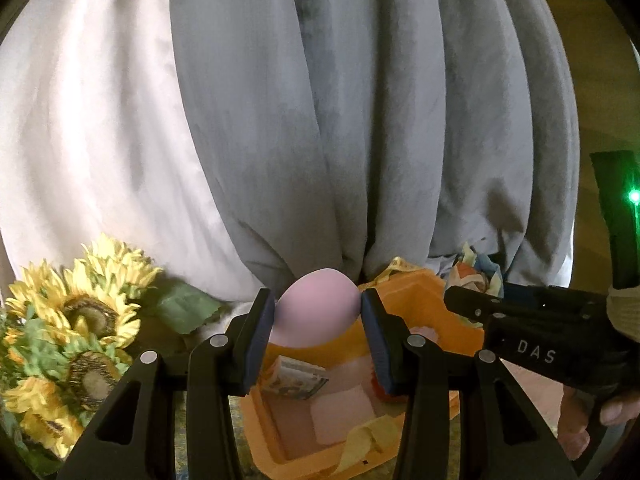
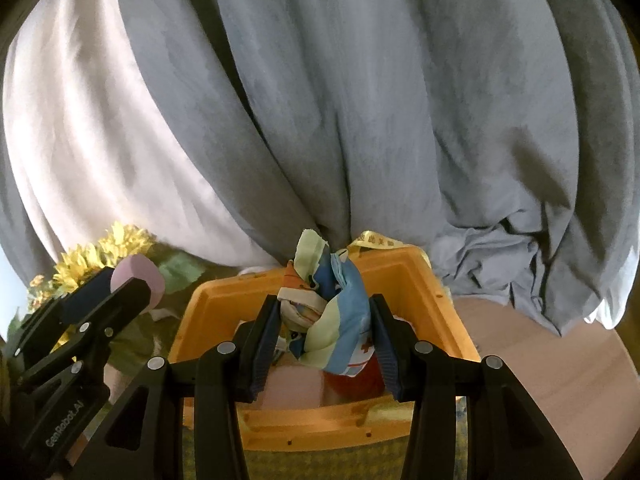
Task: Organize soft objects
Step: 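Open both tools to drop the sponge and figurine into the crate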
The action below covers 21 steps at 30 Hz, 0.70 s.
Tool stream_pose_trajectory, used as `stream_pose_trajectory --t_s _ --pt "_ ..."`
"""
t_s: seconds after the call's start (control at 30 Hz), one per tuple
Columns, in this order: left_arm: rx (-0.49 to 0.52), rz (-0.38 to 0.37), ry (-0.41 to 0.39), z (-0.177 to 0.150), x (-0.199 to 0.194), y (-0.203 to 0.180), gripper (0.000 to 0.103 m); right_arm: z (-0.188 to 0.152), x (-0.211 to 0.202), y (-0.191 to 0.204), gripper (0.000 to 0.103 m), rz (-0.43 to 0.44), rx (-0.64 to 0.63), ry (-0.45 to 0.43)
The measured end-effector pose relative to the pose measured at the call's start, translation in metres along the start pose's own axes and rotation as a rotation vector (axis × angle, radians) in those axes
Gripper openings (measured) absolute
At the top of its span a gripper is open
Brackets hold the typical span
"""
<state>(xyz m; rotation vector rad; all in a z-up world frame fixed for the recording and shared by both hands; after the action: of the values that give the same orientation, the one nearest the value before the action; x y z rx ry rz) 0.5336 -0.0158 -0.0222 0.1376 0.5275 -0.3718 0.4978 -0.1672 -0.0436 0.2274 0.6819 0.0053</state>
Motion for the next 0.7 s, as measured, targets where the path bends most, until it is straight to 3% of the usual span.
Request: stream_pose_trajectory --t_s 0.5,0.57,0.63,0.7 --pt "0.025 -0.017 0.158 -0.027 0.071 -0.004 0.046 -0.007 0.063 -0.019 0.047 -0.036 -0.008 0.125" --pt "0.019 -0.018 0.170 -0.030 0.074 -0.003 0.051 -0.010 0.069 -0.021 0.052 -0.040 -0.002 0.144" --pt "0.011 -0.017 0.178 -0.033 0.076 -0.001 0.060 -0.013 0.074 -0.024 0.065 -0.055 0.006 0.159" --pt "0.005 -0.016 0.185 -0.034 0.077 -0.001 0.060 -0.015 0.075 -0.026 0.066 -0.076 0.012 0.159"
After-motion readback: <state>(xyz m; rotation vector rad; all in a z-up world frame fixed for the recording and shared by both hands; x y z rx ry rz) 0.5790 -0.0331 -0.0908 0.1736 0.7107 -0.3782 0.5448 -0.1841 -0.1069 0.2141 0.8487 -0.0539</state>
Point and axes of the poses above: each gripper's, at about its wrist camera, not at the fingertips, and x roughly the way its jaws point, y to its left, z to its top, the point moved 5 cm from there along x, roughly the way its jaws point, and after that the axes turned 7 degrees about y, right-handed, at the moved point
